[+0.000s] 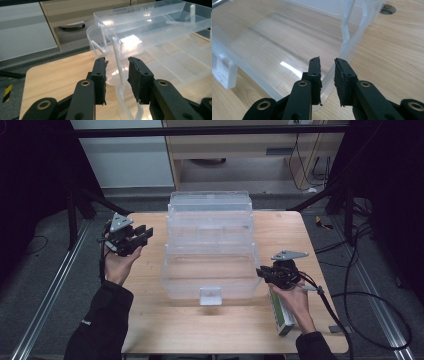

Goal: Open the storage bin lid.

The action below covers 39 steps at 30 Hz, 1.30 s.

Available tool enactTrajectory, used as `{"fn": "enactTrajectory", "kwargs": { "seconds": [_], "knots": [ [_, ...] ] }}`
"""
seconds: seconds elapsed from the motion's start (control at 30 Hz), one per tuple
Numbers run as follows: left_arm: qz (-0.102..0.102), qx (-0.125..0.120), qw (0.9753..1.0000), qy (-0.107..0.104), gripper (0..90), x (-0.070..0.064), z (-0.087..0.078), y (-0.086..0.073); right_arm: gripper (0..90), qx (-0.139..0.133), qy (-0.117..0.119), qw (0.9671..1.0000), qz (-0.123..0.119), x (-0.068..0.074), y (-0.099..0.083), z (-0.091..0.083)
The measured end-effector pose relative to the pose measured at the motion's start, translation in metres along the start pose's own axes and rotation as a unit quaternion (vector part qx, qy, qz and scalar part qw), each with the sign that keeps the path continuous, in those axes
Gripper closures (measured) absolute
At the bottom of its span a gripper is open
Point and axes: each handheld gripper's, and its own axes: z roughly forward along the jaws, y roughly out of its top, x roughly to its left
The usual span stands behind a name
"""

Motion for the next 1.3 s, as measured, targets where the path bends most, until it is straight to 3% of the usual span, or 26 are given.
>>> {"fn": "enactTrajectory", "kwargs": {
  "seconds": [0.43, 0.63, 1.0, 1.3],
  "knots": [
    [-0.018, 0.046, 0.9986, -0.02, 64.8, -0.014, -0.007, -0.058, 75.5, -0.002, -0.003, 1.0, 0.0, 0.001, 0.0, 0.0],
    [0.001, 0.079, 0.9963, -0.033, 62.8, -0.028, -0.001, -0.075, 75.5, -0.001, -0.003, 1.0, 0.0, 0.001, 0.0, 0.0],
    [0.027, 0.118, 0.9917, -0.043, 64.9, -0.044, 0.011, -0.086, 75.6, 0.0, -0.006, 1.0, -0.001, 0.002, 0.0, 0.0],
    [0.031, 0.115, 0.9919, -0.044, 65.4, -0.043, 0.012, -0.087, 75.9, 0.001, -0.013, 0.9999, 0.0, 0.005, 0.0, 0.0]
  ]
}}
